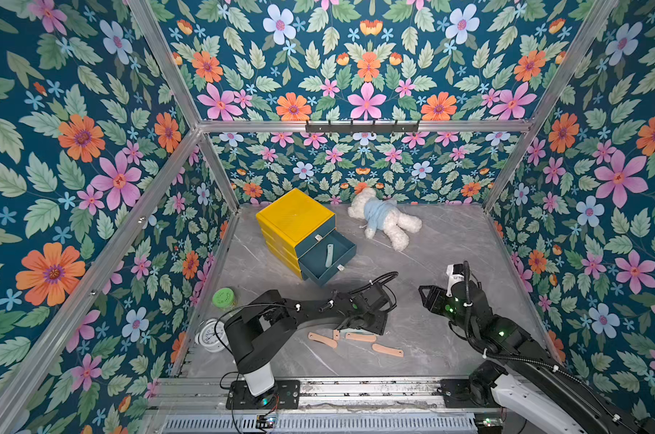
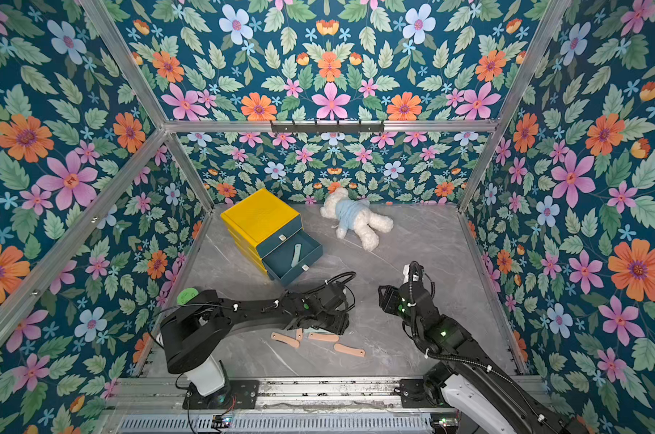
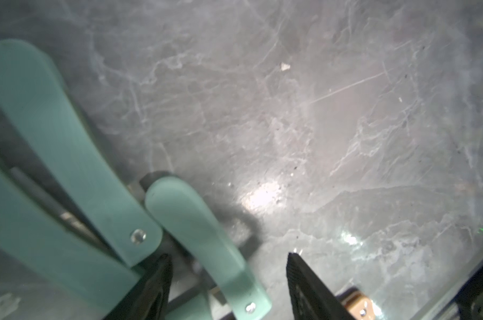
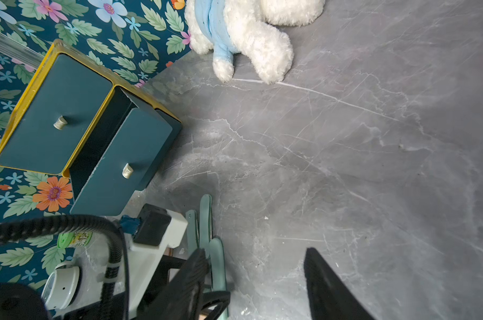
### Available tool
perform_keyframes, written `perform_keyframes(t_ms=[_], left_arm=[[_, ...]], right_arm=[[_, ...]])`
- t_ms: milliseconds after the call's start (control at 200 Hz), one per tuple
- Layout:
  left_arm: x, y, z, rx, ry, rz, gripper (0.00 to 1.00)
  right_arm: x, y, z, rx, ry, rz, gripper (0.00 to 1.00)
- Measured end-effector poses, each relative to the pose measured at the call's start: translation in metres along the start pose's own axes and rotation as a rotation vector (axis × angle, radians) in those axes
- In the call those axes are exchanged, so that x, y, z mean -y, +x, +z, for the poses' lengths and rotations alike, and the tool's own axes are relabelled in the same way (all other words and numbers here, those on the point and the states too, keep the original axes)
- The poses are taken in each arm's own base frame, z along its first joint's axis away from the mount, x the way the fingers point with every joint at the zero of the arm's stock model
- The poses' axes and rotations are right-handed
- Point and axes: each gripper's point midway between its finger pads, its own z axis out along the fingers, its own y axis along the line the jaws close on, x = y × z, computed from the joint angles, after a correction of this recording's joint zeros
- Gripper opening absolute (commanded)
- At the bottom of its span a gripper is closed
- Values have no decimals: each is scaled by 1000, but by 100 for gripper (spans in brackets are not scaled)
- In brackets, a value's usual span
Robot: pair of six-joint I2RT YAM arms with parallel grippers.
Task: Place the fruit knives into the drawer by color
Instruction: Pick up the fruit knife from the center of the board.
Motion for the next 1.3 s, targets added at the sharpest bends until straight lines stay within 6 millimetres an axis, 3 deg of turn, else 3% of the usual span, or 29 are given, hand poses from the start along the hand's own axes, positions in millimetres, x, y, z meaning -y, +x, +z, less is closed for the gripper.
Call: perform_keyframes(t_ms=[330,550,760,875,1300], left_arm=[[15,-20,20,28,-20,100,61],[6,-14,29,45,-148,213,54],[-8,-12,28,81,-225,252,43],[-12,-12,26,100,-234,246,42],[-6,-12,20,115,-185,214,26]], right_arm=[[-1,-7,-8,33,-21,10,59],[-2,-10,-10,41,-22,14,59],[-5,-14,-12,51,-27,16,59],[-5,-14,-12,50,-26,16,59],[-5,-13,-8,42,-21,18,59]])
